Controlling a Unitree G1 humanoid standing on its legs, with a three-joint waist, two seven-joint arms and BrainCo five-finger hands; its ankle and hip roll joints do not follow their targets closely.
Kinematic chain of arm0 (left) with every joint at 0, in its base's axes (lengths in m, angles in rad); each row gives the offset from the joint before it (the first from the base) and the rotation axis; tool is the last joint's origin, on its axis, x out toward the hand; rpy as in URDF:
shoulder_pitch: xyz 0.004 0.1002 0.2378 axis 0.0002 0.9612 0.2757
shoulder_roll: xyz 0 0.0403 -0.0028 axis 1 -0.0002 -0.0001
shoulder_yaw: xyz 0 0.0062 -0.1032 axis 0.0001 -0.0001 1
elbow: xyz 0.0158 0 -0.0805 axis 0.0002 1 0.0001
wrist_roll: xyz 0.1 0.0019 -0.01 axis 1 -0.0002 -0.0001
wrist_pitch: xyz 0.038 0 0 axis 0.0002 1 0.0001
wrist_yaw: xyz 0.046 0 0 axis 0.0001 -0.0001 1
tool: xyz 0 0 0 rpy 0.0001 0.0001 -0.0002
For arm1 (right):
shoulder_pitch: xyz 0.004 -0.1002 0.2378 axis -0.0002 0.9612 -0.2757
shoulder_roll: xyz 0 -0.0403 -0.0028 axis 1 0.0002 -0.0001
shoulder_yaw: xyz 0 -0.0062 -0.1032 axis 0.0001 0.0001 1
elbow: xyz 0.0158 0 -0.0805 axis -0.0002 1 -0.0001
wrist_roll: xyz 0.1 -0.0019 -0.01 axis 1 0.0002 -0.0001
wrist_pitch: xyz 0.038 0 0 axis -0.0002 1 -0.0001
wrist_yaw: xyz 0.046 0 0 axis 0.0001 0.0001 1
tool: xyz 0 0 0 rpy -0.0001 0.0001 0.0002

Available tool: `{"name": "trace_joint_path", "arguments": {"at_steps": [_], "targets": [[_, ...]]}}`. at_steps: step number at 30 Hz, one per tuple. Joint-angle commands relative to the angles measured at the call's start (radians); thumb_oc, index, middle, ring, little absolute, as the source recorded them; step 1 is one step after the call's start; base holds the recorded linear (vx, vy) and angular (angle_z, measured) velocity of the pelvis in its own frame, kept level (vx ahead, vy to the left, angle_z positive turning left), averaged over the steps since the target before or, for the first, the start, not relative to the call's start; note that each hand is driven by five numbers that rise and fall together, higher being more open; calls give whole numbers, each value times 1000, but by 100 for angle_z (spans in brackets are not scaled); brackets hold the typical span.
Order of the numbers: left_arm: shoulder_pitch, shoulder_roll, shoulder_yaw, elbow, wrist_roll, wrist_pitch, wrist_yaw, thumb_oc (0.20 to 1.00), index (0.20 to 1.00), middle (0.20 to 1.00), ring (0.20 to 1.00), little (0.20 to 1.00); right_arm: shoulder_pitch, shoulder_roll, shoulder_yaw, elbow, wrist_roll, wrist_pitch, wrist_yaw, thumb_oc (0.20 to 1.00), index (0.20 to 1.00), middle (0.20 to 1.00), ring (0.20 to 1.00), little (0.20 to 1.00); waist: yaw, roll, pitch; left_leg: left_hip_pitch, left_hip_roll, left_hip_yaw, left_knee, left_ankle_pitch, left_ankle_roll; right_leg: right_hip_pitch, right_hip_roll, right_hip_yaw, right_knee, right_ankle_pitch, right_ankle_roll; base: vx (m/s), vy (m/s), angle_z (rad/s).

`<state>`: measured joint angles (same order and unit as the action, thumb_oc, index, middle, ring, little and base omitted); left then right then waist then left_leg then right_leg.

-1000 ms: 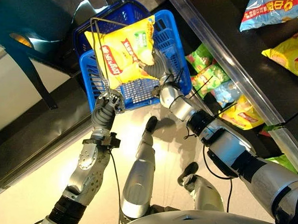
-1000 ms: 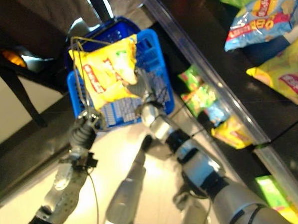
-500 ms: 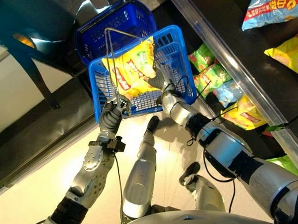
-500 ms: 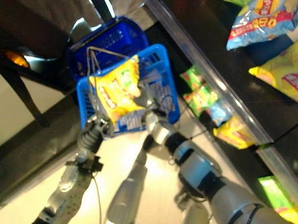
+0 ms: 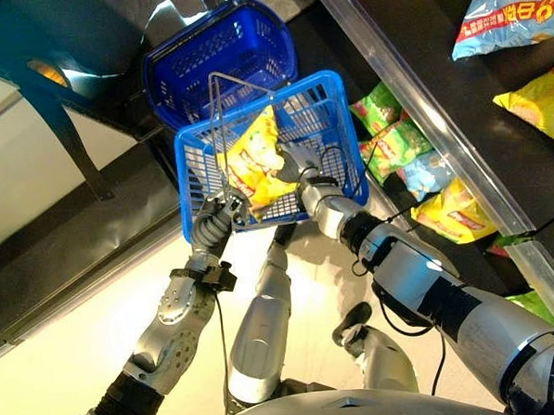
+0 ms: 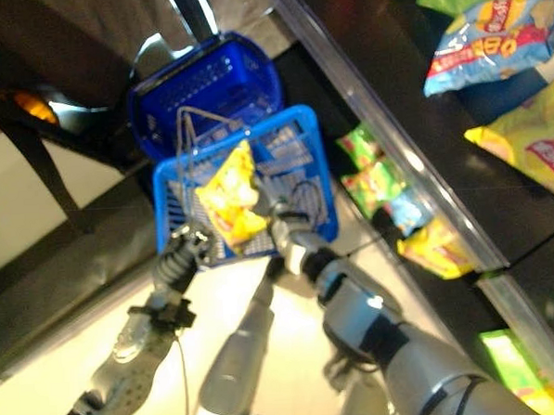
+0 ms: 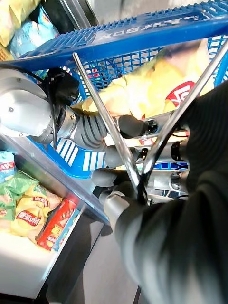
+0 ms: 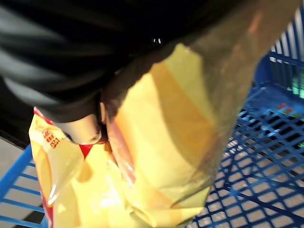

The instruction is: Pick up the snacks into the basket

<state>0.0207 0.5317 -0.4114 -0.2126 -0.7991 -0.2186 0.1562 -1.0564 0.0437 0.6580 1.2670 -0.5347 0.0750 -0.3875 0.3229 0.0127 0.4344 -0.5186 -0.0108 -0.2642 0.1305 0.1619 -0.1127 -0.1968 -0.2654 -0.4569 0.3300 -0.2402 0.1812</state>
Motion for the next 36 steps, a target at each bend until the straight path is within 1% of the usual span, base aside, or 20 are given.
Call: {"name": "trace_joint_path", "arguments": {"at_steps": [1, 3, 4, 5, 6, 7, 18, 24, 26, 27, 28, 29, 30, 31, 32, 33, 34, 36], "targets": [[-112, -24, 89, -186, 11, -149, -68, 200, 200, 200, 200, 200, -14, 33, 5, 63, 8, -2, 18, 200, 200, 200, 200, 200, 14, 19, -18, 53, -59, 30, 16, -97, 113, -78, 30, 1, -27, 217, -24, 0, 0, 0], [-113, -24, 89, -186, 10, -146, -68, 200, 200, 200, 200, 200, -15, 33, -2, 64, 18, -1, 17, 200, 200, 200, 200, 200, 14, 20, -17, 54, -59, 31, 15, -97, 114, -79, 30, 1, -26, 218, -24, 0, 0, 0], [-111, -24, 90, -184, 10, -144, -72, 200, 200, 200, 200, 200, -20, 34, -9, 70, 37, -4, 22, 300, 300, 300, 300, 300, 14, 21, -17, 56, -58, 30, 14, -97, 115, -80, 29, 3, -24, 218, -24, 0, 0, 0], [-111, -24, 90, -184, 10, -144, -72, 200, 200, 200, 200, 200, -20, 34, -9, 71, 37, -4, 22, 429, 429, 429, 429, 429, 14, 21, -17, 56, -58, 30, 14, -97, 115, -80, 29, 3, -24, 218, -24, 0, 0, 0], [-112, -24, 91, -183, 10, -143, -72, 200, 200, 200, 200, 200, -25, 32, -13, 72, 46, -5, 20, 765, 765, 765, 765, 765, 14, 22, -16, 56, -58, 31, 14, -97, 115, -81, 29, 3, -24, 219, -24, 0, 0, 0], [-111, -23, 94, -182, 10, -142, -70, 200, 200, 200, 200, 200, -28, 32, -15, 69, 54, -6, 21, 1000, 1000, 1000, 1000, 1000, 14, 22, -16, 57, -57, 32, 13, -97, 116, -80, 30, 4, -25, 218, -24, 0, 0, 0], [-105, -23, 111, -172, 4, -141, -53, 200, 200, 200, 200, 200, -90, 11, -51, 36, 159, -24, -8, 1000, 1000, 1000, 1000, 1000, 2, 10, -15, 65, -52, 42, 13, -96, 116, -84, 31, 14, -20, 220, -28, 0, 0, 0], [-93, -23, 134, -168, 8, -146, -30, 200, 200, 200, 200, 200, -130, -11, -49, -75, 194, -42, -31, 1000, 1000, 1000, 1000, 1000, -19, -8, -12, 69, -45, 58, 9, -96, 115, -89, 33, 27, -20, 225, -30, -4, 2, -2], [-85, -24, 152, -164, 18, -147, -16, 200, 200, 200, 200, 200, -138, -40, -35, -188, 173, -39, -38, 1000, 1000, 1000, 1000, 1000, -32, -19, -11, 71, -41, 64, 11, -97, 114, -94, 34, 34, -18, 224, -32, -9, 3, -4], [-73, -31, 172, -165, 25, -150, -4, 200, 200, 200, 200, 200, -131, -83, -41, -334, 146, -37, -53, 1000, 1000, 1000, 1000, 1000, -45, -31, -9, 70, -38, 70, 13, -98, 114, -97, 35, 39, -18, 224, -33, 0, 0, 0], [-66, -35, 186, -166, 29, -150, 3, 200, 200, 200, 200, 200, -116, -110, -45, -425, 127, -34, -50, 1000, 1000, 1000, 1000, 1000, -52, -36, -8, 70, -37, 73, 13, -99, 114, -99, 35, 41, -17, 224, -33, -2, -11, -3], [-65, -36, 186, -166, 29, -149, 4, 200, 200, 200, 200, 200, -114, -111, -44, -429, 126, -32, -48, 1000, 1000, 1000, 1000, 1000, -52, -36, -9, 70, -37, 73, 13, -99, 114, -100, 34, 41, -17, 223, -33, 0, 0, 0], [-64, -38, 196, -164, 36, -149, 8, 200, 200, 200, 200, 200, -103, -136, -49, -508, 109, -30, -43, 1000, 1000, 1000, 1000, 1000, -59, -39, -8, 70, -37, 76, 13, -100, 114, -100, 34, 43, -17, 222, -33, -3, -7, -4], [-60, -43, 205, -160, 43, -149, 15, 200, 200, 200, 200, 200, -82, -163, -68, -587, 99, -27, -45, 1000, 1000, 1000, 1000, 1000, -65, -45, -7, 70, -36, 78, 14, -101, 115, -100, 34, 44, -16, 222, -33, -5, -15, -4], [-58, -52, 221, -146, 54, -151, 26, 200, 200, 200, 200, 200, -36, -220, -109, -743, 82, -33, -52, 1000, 1000, 1000, 1000, 1000, -80, -52, -6, 71, -34, 82, 16, -104, 116, -102, 33, 46, -13, 220, -34, -2, -15, -7], [-58, -52, 219, -146, 54, -152, 26, 200, 200, 200, 200, 200, -33, -222, -110, -748, 82, -30, -50, 1000, 1000, 1000, 1000, 1000, -79, -52, -6, 71, -34, 82, 16, -104, 116, -102, 33, 46, -13, 220, -34, -6, -18, -9], [-59, -55, 233, -115, 86, -148, 45, 200, 200, 200, 200, 200, 25, -278, -156, -877, 66, -39, -64, 1000, 1000, 1000, 1000, 1000, -91, -57, -5, 72, -33, 87, 20, -107, 117, -106, 33, 50, -8, 218, -35, -8, -17, -8], [-57, -50, 246, -82, 145, -144, 69, 200, 200, 200, 200, 200, 80, -324, -202, -987, 56, -52, -72, 1000, 1000, 1000, 1000, 1000, -98, -61, -4, 73, -31, 90, 21, -108, 119, -106, 33, 54, -7, 216, -36, -8, -10, -3]]}}
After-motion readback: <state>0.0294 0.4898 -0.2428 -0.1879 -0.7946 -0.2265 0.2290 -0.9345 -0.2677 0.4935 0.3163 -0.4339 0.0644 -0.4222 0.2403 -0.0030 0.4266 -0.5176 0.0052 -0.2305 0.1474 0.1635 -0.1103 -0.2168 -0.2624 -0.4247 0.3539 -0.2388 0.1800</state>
